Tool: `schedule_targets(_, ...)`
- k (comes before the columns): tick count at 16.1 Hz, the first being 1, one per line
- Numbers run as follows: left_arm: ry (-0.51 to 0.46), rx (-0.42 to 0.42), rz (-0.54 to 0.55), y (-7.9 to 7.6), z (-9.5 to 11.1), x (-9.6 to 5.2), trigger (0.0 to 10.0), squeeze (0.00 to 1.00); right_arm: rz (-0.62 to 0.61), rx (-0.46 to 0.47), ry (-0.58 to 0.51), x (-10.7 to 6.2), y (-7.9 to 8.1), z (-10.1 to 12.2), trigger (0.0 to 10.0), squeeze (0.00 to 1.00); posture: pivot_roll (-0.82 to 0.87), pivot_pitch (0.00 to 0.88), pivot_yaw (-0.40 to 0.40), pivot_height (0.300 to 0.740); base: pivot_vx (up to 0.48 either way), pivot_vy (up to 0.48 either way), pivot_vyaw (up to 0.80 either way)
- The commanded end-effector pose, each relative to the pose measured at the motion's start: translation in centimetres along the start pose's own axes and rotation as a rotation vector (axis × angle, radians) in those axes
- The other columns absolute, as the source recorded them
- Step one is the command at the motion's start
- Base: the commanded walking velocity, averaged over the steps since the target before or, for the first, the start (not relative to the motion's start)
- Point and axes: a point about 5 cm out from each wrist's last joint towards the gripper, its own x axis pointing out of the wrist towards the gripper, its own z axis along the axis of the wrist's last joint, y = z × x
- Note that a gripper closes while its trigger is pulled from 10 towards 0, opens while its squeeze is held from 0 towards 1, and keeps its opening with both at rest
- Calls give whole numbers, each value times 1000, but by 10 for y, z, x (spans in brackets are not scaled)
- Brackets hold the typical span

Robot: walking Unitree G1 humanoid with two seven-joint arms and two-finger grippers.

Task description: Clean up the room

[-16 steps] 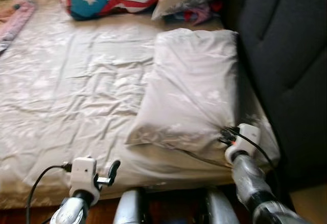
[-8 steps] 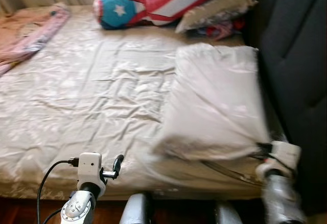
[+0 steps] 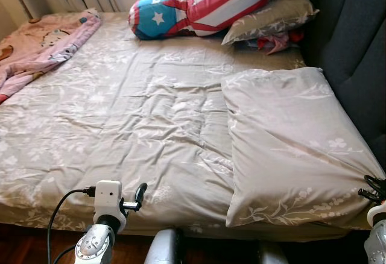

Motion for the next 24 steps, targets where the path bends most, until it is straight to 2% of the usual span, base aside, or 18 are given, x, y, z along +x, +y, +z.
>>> schedule_targets(1,15,32,2,4,-3,-1,10000,0,-84,41,0,-3,-16,1,1176,0,-62,60,51,626,0,0,0)
schedule_targets(2,14,34,2,5,-3,-1,10000,0,-45,57,24,-5,-7,-3,10000,0,-61,61,52,626,0,0,0)
schedule_targets(3,16,36,2,6,-4,-2,10000,0,42,25,48,-8,12,-10,10000,0,-58,60,54,626,0,0,0)
schedule_targets(5,19,38,2,6,-5,-3,10000,0,67,-43,43,-10,22,-14,10000,0,-54,58,52,626,0,0,0)
schedule_targets(6,19,38,4,6,-5,-3,10000,0,74,-11,37,-11,26,-13,10000,0,-50,58,51,626,0,0,0)
schedule_targets(7,19,38,6,6,-5,-3,10000,0,91,9,23,-12,31,-10,10000,137,-50,58,49,626,0,0,0)
schedule_targets(8,18,38,6,6,-5,-3,10000,0,94,5,19,-11,33,-9,10000,616,-50,58,49,626,0,0,0)
schedule_targets(9,18,38,7,6,-5,-3,10000,0,95,-1,16,-11,33,-7,10000,1000,-50,59,48,626,0,0,0)
schedule_targets(11,17,33,4,3,-6,-3,10000,0,101,-42,-44,-8,36,4,10000,1000,-52,52,46,626,0,0,0)
schedule_targets(13,17,30,2,2,-6,-3,10000,0,173,-47,-145,-10,49,18,10000,1000,-53,44,46,626,0,0,0)
schedule_targets(14,19,28,2,2,-6,-2,10000,0,235,-52,-158,-14,59,19,10000,365,-54,44,47,626,0,0,0)
schedule_targets(15,22,25,0,1,-7,-1,10000,0,271,-53,-144,-16,66,15,10000,0,-55,42,46,626,0,0,0)
schedule_targets(18,76,-13,5,-2,-20,0,10000,0,393,-81,9,-34,88,-26,10000,0,-64,28,41,626,0,0,0)
schedule_targets(19,93,-21,10,-3,-24,0,10000,0,423,-128,59,-41,92,-42,10000,0,-63,24,38,626,0,0,0)
schedule_targets(20,115,-29,16,-3,-30,-1,10000,0,450,-213,128,-50,93,-63,10000,0,-62,21,33,626,0,0,0)
schedule_targets(21,145,-32,21,-2,-37,-3,10000,0,440,-304,217,-58,87,-86,10000,0,-62,18,31,626,0,0,0)
schedule_targets(23,202,-54,50,0,-50,-6,10000,0,427,-293,376,-73,75,-120,10000,0,-58,10,24,646,0,0,0)
schedule_targets(24,221,-55,55,0,-54,-8,10000,0,437,-318,407,-78,74,-127,10000,0,-58,10,23,651,0,0,0)
